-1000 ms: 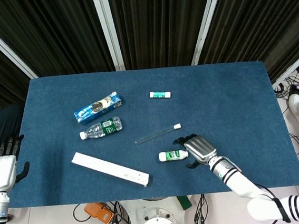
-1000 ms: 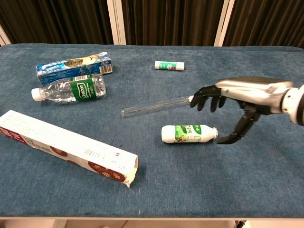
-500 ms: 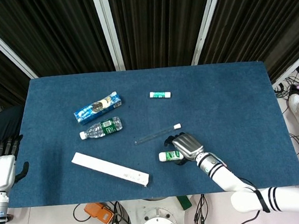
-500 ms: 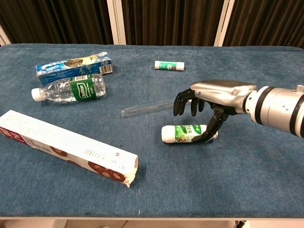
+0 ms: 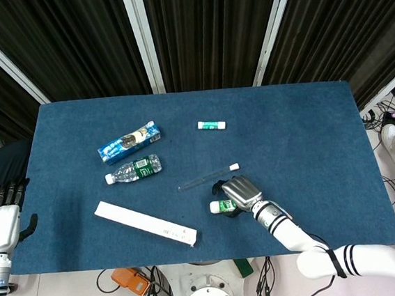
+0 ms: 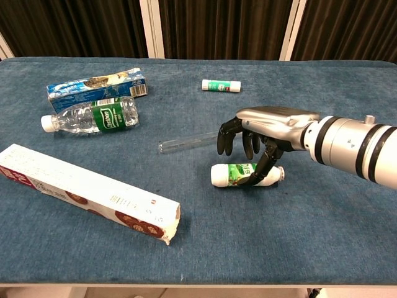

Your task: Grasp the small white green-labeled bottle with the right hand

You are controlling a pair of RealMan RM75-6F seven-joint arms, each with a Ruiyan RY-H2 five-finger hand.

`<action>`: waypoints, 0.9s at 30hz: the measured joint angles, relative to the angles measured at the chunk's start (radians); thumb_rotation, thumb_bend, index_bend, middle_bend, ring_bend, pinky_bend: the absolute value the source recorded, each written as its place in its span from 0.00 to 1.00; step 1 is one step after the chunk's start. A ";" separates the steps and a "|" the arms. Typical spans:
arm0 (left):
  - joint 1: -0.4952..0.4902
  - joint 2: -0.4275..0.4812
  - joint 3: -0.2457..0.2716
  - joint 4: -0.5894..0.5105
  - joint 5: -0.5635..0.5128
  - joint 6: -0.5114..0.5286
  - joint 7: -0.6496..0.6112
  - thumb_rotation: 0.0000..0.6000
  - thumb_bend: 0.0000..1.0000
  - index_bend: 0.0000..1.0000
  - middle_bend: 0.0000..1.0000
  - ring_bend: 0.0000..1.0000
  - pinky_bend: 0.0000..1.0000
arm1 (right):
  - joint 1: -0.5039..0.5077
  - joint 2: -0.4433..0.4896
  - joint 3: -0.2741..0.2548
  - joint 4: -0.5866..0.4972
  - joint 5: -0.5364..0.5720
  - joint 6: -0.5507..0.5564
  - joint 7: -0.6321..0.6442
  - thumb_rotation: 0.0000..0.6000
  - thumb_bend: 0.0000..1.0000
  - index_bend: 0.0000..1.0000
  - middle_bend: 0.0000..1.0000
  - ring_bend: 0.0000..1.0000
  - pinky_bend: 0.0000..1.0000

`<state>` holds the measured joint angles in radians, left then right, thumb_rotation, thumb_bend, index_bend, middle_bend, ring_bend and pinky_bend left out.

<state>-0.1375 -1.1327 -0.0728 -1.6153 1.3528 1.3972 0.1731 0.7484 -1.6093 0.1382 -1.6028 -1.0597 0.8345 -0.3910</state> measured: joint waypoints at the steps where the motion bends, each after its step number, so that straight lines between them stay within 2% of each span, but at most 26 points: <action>1: 0.000 0.001 0.000 -0.001 0.000 0.001 -0.001 1.00 0.38 0.00 0.00 0.00 0.01 | 0.002 -0.002 -0.001 0.003 0.001 0.000 0.000 1.00 0.30 0.44 0.44 0.55 0.47; 13: 0.000 0.004 0.001 -0.006 -0.006 -0.005 0.001 1.00 0.39 0.00 0.00 0.00 0.03 | 0.015 -0.025 -0.012 0.028 0.005 0.021 0.002 1.00 0.31 0.51 0.48 0.55 0.47; 20: 0.002 0.007 0.000 -0.014 -0.015 -0.006 0.001 1.00 0.39 0.00 0.00 0.00 0.03 | 0.017 -0.036 -0.011 0.032 -0.006 0.029 0.023 1.00 0.31 0.52 0.53 0.63 0.57; 27: 0.002 0.010 -0.002 -0.020 -0.025 -0.010 0.001 1.00 0.39 0.00 0.00 0.00 0.03 | 0.020 -0.050 -0.018 0.034 -0.012 0.031 0.035 1.00 0.32 0.53 0.52 0.60 0.63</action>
<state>-0.1355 -1.1231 -0.0749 -1.6349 1.3282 1.3868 0.1745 0.7681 -1.6589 0.1199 -1.5685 -1.0720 0.8650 -0.3565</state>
